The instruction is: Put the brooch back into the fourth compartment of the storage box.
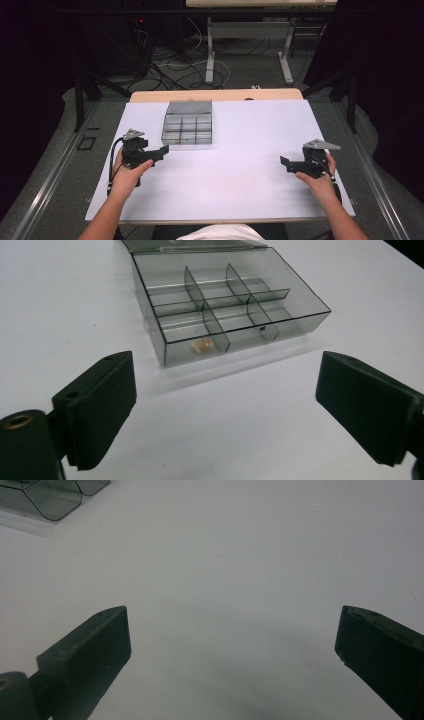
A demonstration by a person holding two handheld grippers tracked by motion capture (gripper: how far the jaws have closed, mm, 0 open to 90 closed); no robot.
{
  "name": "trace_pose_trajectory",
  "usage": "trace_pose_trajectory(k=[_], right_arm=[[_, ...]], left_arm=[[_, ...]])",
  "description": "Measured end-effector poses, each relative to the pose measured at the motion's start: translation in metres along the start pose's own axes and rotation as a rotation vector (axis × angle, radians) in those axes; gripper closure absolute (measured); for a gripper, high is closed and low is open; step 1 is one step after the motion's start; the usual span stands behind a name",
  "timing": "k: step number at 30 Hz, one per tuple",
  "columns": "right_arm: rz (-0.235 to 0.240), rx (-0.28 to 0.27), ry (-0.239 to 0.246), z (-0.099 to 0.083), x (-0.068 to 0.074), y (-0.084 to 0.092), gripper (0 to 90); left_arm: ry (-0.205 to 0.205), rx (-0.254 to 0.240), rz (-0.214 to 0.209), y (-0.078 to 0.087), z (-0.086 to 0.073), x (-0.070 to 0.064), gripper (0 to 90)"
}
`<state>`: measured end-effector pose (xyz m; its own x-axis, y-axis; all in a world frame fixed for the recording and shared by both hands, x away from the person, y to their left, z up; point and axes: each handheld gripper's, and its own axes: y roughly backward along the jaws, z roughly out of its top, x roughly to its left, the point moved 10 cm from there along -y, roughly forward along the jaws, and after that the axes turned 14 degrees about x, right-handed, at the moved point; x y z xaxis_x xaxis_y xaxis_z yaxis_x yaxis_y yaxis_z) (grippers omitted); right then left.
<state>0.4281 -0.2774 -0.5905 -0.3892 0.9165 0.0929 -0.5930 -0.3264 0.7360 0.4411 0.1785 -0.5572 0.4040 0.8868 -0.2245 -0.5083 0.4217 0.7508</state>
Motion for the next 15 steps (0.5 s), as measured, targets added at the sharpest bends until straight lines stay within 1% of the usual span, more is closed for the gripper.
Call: trace_pose_trajectory(k=[1, 5, 6, 7, 9, 11, 12, 13, 14, 15], right_arm=[[0.0, 0.0, 0.0, 0.0, 0.0, 0.0, 1.0], [-0.002, 0.004, -0.002, -0.001, 0.0, -0.001, 1.0], [-0.003, 0.003, 0.0, -0.001, 0.0, -0.001, 1.0], [-0.002, 0.004, -0.002, -0.001, 0.0, 0.0, 1.0], [-0.002, 0.004, -0.003, 0.0, 0.0, 0.0, 1.0], [-0.004, 0.004, 0.0, 0.0, 0.0, -0.001, 1.0], [-0.004, 0.005, -0.002, -0.001, 0.0, -0.001, 1.0], [-0.004, 0.006, -0.001, -0.001, 0.0, -0.001, 1.0], [-0.004, 0.005, -0.002, -0.001, 0.0, -0.001, 1.0], [-0.002, 0.005, -0.003, -0.001, 0.0, -0.001, 1.0]], left_arm=[[0.009, -0.002, 0.001, 0.001, -0.002, 0.002, 8.5], [0.021, -0.004, 0.009, 0.003, -0.009, 0.009, 5.3], [0.021, -0.01, 0.008, 0.003, -0.011, 0.01, 4.9], [0.02, -0.003, 0.01, 0.004, -0.013, 0.011, 4.2], [0.01, -0.017, 0.022, 0.004, -0.015, 0.013, 0.8], [0.01, -0.01, 0.021, 0.005, -0.019, 0.015, 0.3], [0.023, -0.025, 0.022, 0.004, -0.019, 0.016, 0.3], [0.03, -0.023, 0.022, 0.004, -0.021, 0.018, 0.3], [0.039, -0.009, 0.022, 0.004, -0.024, 0.019, 0.3], [0.043, -0.019, 0.022, 0.004, -0.024, 0.02, 0.3]])
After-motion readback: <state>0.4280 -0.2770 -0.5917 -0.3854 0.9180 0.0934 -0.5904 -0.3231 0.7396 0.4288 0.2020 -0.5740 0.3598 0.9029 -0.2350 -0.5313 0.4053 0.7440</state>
